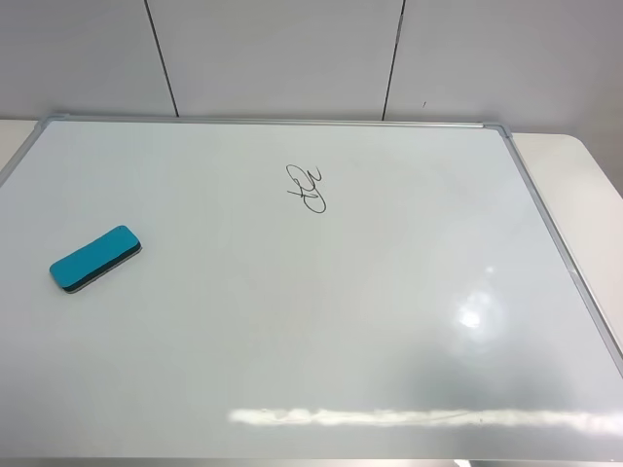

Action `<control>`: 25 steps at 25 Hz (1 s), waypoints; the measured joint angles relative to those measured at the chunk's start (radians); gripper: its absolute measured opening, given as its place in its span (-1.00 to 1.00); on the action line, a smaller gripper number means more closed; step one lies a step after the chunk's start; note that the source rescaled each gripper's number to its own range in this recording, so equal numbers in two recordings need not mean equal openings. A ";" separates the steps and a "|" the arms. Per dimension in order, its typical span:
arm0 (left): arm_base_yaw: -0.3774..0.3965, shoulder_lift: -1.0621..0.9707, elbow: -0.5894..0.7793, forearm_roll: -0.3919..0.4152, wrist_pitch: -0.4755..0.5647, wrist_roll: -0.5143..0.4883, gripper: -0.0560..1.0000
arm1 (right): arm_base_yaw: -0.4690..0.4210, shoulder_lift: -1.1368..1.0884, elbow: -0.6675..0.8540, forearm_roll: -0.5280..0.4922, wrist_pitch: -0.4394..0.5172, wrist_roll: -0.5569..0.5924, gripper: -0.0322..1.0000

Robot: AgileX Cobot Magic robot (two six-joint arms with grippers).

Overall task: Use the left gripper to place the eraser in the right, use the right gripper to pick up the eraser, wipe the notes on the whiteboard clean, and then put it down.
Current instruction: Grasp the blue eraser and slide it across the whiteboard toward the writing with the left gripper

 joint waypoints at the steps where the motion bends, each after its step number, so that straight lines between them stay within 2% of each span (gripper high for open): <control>1: 0.000 0.000 0.000 0.000 0.000 0.000 1.00 | 0.000 0.000 0.000 0.000 0.000 0.000 1.00; 25: 0.000 0.000 0.000 -0.001 0.000 0.003 1.00 | 0.000 0.000 0.000 0.000 0.000 0.000 1.00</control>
